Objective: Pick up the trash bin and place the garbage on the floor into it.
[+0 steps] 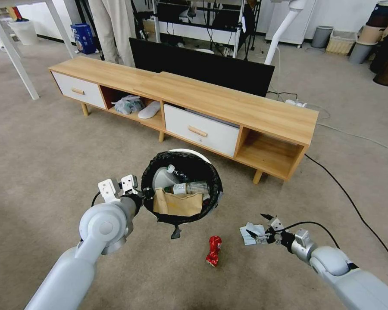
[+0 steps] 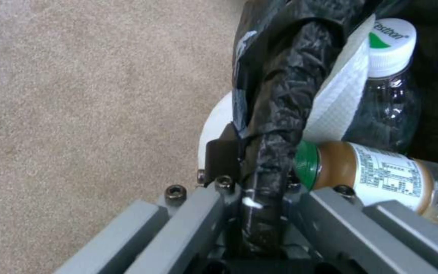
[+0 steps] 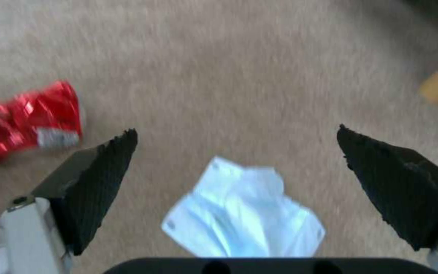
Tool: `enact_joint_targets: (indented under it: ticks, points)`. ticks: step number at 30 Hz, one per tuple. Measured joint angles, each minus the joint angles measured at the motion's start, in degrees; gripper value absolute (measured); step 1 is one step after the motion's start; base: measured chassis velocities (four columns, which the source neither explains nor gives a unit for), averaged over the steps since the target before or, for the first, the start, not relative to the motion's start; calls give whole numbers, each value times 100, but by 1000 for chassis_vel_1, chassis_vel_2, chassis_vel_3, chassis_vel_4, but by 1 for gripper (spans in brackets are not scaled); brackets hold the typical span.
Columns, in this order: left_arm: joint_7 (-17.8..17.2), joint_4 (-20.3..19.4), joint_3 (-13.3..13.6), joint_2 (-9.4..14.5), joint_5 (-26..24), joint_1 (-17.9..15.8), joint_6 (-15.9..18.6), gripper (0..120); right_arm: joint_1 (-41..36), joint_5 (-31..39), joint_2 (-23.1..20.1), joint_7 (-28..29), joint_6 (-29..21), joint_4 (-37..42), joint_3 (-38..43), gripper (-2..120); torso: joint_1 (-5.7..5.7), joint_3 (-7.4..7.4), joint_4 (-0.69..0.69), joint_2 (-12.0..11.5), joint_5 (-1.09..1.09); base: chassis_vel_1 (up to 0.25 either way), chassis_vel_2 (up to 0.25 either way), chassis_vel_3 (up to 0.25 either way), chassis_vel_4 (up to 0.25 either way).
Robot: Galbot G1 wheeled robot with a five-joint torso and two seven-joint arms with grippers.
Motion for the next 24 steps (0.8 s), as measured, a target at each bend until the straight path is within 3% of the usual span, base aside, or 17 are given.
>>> enact_joint_targets:
  ticks: [24]
  points:
    - [-2,-85,-35,20,51,123,0,1,265,-191,432,-211,100,-1191,124,100,0,0,0,0,0,0,0,0,0]
